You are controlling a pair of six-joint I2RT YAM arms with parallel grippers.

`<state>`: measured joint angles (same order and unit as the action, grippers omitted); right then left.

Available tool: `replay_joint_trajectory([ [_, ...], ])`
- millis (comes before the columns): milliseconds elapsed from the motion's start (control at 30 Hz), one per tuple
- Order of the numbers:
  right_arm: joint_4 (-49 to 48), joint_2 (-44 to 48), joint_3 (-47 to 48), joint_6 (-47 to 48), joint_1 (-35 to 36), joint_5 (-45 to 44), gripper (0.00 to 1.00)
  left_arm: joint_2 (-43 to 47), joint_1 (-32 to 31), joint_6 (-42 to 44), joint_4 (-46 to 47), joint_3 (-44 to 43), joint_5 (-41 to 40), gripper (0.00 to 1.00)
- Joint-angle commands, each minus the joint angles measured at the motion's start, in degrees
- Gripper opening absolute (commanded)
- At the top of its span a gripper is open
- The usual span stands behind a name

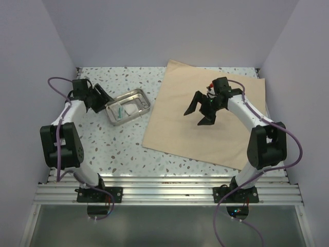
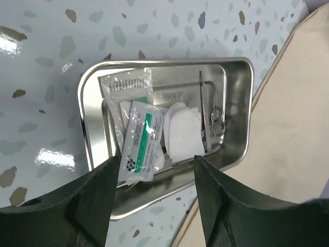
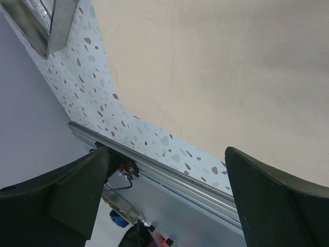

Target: Prepare the surgical pack

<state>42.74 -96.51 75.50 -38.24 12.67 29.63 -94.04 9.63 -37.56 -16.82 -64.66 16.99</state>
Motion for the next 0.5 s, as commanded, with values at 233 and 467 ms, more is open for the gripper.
replay_joint_trajectory([
  [233,3.57,0.62,1.31,4.66,-0.8,-1.76,0.99,-16.08,0.39,8.91,-13.33,-11.01,-3.55,0.56],
  [467,6.66,2.64,-0.18,7.21,-1.15,-5.54,0.99,-16.72,0.3,9.7,-13.51,-11.01,-4.16,0.49],
])
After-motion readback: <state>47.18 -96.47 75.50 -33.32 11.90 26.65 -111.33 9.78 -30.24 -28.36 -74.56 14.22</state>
